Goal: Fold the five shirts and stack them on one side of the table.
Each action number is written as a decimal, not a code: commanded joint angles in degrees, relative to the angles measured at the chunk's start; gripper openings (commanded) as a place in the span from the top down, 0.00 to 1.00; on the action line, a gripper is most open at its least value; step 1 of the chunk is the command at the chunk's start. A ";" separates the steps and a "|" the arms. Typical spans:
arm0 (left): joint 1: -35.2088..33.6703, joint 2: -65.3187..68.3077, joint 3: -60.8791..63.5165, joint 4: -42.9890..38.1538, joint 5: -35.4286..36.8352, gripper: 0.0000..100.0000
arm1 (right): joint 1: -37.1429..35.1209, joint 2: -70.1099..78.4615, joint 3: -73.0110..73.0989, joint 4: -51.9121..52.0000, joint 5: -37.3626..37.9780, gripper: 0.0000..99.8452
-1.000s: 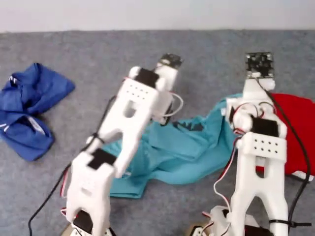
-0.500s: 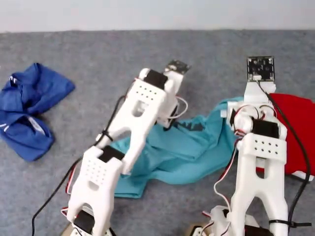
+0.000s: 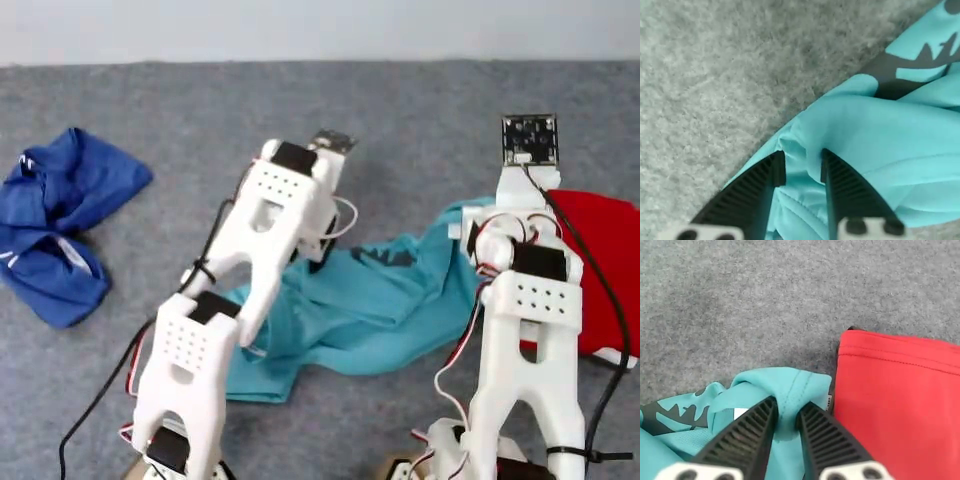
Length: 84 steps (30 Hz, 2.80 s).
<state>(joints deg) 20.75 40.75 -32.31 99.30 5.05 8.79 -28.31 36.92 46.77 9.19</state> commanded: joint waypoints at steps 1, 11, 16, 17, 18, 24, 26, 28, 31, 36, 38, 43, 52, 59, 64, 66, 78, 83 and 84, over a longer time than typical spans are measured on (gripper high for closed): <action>0.79 -0.62 -0.13 1.23 0.18 0.87 | 0.40 -2.15 -0.26 0.48 -0.26 0.99; 4.57 0.00 4.26 -0.44 0.18 0.87 | 0.48 -2.15 -0.26 0.48 -0.35 0.99; 3.78 -0.09 7.16 -2.02 0.18 0.91 | 0.48 -2.15 -0.26 0.48 -0.35 0.99; 3.78 -0.26 7.16 -2.02 0.18 0.94 | 0.48 -2.15 -0.26 0.48 -0.35 0.99; 3.78 -0.44 7.16 -2.02 0.18 0.97 | 0.48 -2.15 -0.26 0.48 -0.35 0.99; 3.87 -0.62 7.16 -1.85 0.18 0.99 | 0.40 -2.15 -0.26 0.48 -0.44 0.99; 3.87 -0.70 7.08 -1.85 0.18 0.99 | 0.40 -2.15 -0.18 0.48 -0.44 0.99; 3.78 -1.85 5.58 -1.14 0.18 0.99 | 0.40 -2.15 -0.18 0.48 -0.44 0.99; 3.52 -6.07 0.04 1.32 0.18 0.99 | 0.22 -2.24 -0.18 0.48 -0.35 0.99; 3.69 -16.00 0.40 1.41 -2.37 0.99 | 0.22 -4.97 -0.44 0.57 -0.18 0.99; 3.69 -19.87 2.07 1.41 -2.64 0.99 | -0.04 -8.40 -0.44 0.66 -0.18 0.99; 3.34 -28.92 4.53 1.41 -5.19 0.99 | -1.71 -19.82 -1.76 5.05 0.35 0.99; 1.67 -49.14 4.44 1.41 -8.79 0.99 | -4.53 -34.95 -11.16 14.55 2.20 0.99; -10.81 -65.85 3.65 1.05 -8.44 0.99 | -4.53 -38.20 -24.62 21.76 1.85 0.99; -17.14 -77.89 -5.67 1.05 -8.35 0.99 | -4.53 -38.55 -33.85 26.15 1.85 0.99; -17.32 -80.88 -11.03 1.05 -8.35 0.99 | -4.53 -38.55 -36.57 27.91 1.85 0.99; -17.14 -81.85 -15.96 1.05 -8.35 0.99 | -4.79 -38.02 -41.85 37.41 1.67 0.99; -17.14 -81.85 -9.98 -0.26 -8.35 0.99 | -5.05 -38.02 -33.49 36.26 1.58 0.99; -17.14 -81.85 -8.92 -0.79 -8.35 0.99 | -5.49 -38.02 -30.77 35.47 1.58 0.99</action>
<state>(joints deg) 3.43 -41.01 -43.56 99.91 -2.86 4.31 -67.43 1.41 83.78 10.77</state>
